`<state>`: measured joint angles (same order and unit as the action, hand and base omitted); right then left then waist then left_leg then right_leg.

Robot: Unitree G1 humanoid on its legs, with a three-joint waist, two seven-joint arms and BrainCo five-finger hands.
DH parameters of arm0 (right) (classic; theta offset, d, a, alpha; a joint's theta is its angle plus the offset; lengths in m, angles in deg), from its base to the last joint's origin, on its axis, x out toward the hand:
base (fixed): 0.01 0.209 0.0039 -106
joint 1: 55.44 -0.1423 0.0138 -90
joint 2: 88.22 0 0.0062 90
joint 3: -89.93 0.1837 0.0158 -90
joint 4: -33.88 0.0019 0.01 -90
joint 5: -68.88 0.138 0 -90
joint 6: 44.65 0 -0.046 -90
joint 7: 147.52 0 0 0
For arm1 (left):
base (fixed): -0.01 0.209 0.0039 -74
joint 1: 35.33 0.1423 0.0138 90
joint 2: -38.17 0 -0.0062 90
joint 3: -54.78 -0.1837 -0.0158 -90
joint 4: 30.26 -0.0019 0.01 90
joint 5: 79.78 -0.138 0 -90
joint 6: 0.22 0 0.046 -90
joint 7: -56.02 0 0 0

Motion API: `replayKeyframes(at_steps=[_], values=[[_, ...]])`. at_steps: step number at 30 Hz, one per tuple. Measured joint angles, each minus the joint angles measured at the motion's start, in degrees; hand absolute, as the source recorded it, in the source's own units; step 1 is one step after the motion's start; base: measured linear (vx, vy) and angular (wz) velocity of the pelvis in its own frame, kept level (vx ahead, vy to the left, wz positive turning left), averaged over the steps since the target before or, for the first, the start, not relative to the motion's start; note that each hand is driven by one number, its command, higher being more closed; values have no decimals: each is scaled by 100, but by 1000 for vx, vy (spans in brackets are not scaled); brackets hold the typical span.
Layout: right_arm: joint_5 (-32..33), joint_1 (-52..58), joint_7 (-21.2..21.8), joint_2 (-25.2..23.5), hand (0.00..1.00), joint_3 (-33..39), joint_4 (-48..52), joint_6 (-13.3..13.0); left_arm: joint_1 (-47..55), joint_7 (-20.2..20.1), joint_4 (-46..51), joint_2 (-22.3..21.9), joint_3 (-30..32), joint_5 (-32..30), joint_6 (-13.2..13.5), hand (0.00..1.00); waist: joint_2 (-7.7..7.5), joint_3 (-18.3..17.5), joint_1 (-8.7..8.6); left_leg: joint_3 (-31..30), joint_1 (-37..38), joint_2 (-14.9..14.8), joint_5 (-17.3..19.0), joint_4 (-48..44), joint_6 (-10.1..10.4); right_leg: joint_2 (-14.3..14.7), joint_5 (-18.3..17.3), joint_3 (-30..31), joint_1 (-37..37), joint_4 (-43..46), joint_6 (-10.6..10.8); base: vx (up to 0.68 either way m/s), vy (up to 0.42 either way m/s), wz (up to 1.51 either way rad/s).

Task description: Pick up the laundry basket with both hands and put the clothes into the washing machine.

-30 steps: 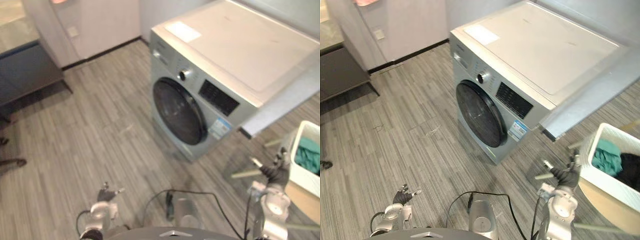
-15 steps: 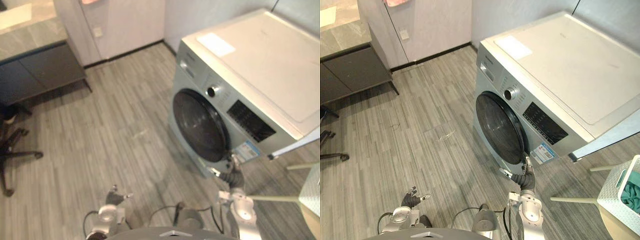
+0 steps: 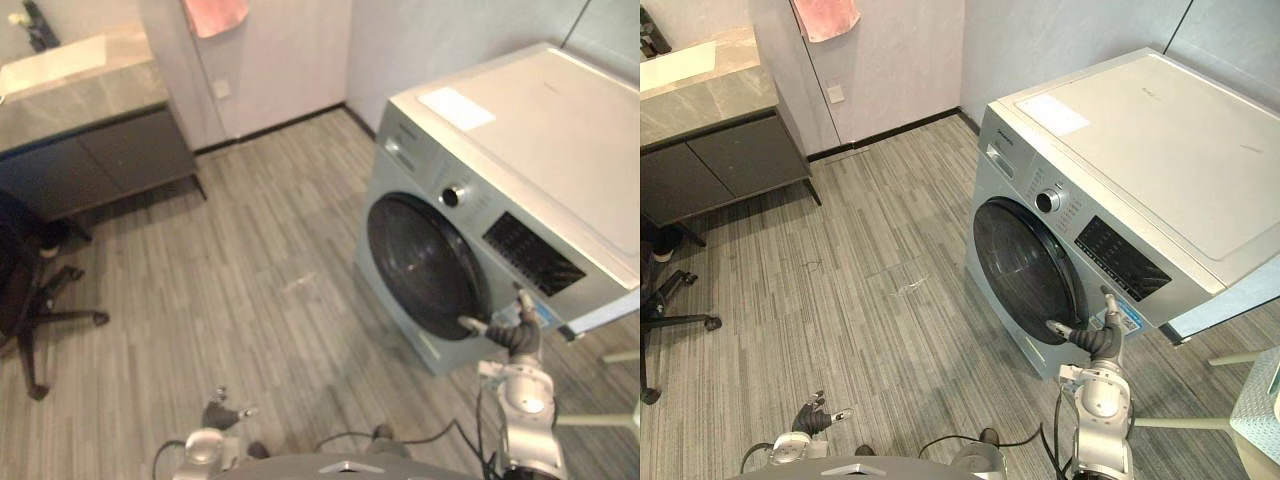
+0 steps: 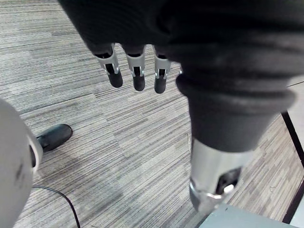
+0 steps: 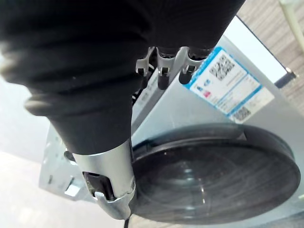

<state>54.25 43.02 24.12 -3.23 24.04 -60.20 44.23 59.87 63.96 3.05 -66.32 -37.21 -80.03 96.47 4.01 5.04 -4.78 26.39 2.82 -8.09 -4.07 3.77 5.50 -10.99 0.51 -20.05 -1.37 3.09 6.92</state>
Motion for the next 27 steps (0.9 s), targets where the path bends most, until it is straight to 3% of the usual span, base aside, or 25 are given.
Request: replayKeyframes(at_steps=[8, 12, 17, 24, 27], values=[[-109, -541, -61, 388, 0, 301, -639, 25, 119, -70, 211, 57, 199, 14, 5, 0, -40, 41, 65, -150, -520, 17, -68, 65, -49, 16, 231, -117, -392, -156, 14, -106, 0, 9], [536, -1144, -33, 833, 0, 57, -1733, -21, 20, -67, 218, 60, 199, 146, 17, 0, -30, 203, 133, -216, -718, 68, -94, 67, -58, -2, 313, -141, -518, -229, -27, -50, 8, 7], [1436, -2263, 91, 1405, 0, -347, -3153, -33, -37, -60, 436, 69, 199, 328, 92, 0, 103, 435, 189, -365, -1040, 89, -242, 65, -152, -27, 413, -274, -748, -213, -54, 13, 1, 14], [2030, -3772, 236, 2257, 0, -617, -4620, -114, -168, -41, 525, 63, 187, 541, 161, 0, 205, 755, 258, -606, -1289, 159, -515, 64, -174, -83, 441, -438, -881, -185, -68, 44, 0, 13], [2419, -4152, 260, 2347, 0, -709, -5165, -164, -164, -57, 641, 59, 182, 626, 209, 0, 174, 848, 252, -639, -1327, 167, -556, 67, -192, -83, 444, -467, -895, -185, -73, -2, 9, 5]])
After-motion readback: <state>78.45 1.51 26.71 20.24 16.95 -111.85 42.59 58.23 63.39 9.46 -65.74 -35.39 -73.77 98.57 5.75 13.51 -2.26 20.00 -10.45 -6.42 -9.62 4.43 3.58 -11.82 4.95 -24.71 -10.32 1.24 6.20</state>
